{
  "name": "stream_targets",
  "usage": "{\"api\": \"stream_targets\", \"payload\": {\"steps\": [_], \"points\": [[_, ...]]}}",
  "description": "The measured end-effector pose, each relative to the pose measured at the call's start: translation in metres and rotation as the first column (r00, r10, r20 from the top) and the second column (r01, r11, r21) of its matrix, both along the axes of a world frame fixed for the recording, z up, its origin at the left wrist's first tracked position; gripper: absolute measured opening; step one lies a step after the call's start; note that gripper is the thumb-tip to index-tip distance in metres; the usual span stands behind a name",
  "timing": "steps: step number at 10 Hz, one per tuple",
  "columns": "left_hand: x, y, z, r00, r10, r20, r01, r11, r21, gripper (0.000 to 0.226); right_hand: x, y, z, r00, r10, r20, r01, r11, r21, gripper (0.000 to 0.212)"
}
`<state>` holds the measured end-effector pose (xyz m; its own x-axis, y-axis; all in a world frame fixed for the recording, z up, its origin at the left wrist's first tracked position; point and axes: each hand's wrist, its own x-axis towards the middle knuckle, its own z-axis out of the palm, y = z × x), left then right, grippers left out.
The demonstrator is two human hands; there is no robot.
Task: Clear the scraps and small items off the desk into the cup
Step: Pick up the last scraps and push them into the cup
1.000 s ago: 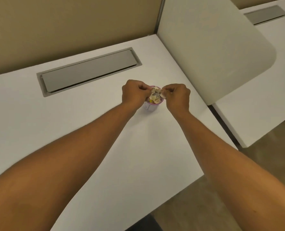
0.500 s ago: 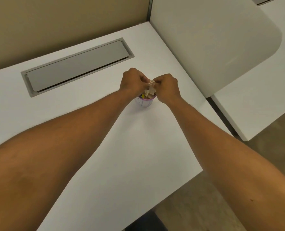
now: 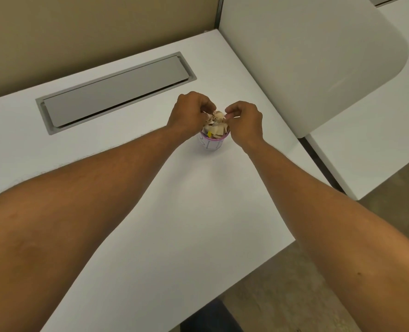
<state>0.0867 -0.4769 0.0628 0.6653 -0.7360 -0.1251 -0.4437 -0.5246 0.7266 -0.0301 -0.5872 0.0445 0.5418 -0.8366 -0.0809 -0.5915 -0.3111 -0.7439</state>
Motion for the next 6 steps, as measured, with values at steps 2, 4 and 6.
{"api": "stream_targets", "payload": {"steps": [2, 4, 6], "points": [[0.0, 0.016, 0.002, 0.999, -0.022, 0.033, 0.024, 0.997, -0.072, 0.03, -0.005, 0.003, -0.001, 0.985, -0.091, 0.148, 0.068, 0.985, 0.157, 0.019], [-0.015, 0.043, 0.007, 0.902, -0.209, 0.377, 0.243, 0.969, -0.044, 0.032, -0.026, 0.025, 0.005, 0.983, 0.091, 0.162, -0.078, 0.993, -0.083, 0.033], [-0.014, 0.068, 0.027, 0.718, -0.272, 0.64, 0.335, 0.942, 0.025, 0.047, -0.039, 0.042, 0.03, 0.936, 0.345, -0.073, -0.344, 0.848, -0.402, 0.04]]}}
